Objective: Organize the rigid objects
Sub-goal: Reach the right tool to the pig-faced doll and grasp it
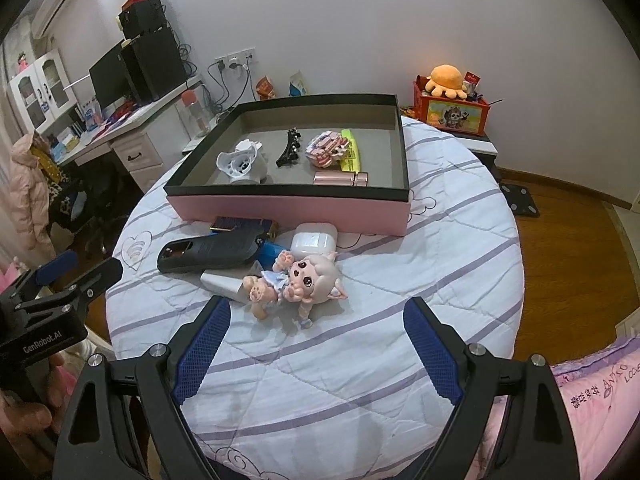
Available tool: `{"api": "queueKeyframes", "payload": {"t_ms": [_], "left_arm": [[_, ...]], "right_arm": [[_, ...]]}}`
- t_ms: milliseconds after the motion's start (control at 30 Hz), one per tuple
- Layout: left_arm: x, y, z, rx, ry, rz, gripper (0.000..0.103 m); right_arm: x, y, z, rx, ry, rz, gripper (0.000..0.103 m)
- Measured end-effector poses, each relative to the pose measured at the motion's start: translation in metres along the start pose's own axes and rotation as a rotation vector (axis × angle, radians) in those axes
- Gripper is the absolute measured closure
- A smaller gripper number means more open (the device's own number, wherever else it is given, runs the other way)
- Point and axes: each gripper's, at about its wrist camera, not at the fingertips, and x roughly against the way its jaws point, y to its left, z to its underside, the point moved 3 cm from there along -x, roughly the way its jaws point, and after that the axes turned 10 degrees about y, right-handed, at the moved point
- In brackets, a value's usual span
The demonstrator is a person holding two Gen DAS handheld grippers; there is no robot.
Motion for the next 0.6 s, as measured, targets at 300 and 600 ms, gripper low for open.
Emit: {"api": "queueKeyframes", "payload": {"t_ms": [300, 600], "left_arm": [[-0.002, 0.000, 0.000, -0.009, -0.004, 0.011, 0.000], [-0.007, 0.003, -0.003, -0.012, -0.014, 0.027, 0.000]], "right_arm": [[-0.018, 0.006, 0.002, 0.008, 0.040, -0.008, 0.013], [-0.036, 0.012, 0.000, 0.021, 0.073, -0.007, 0.013]]}}
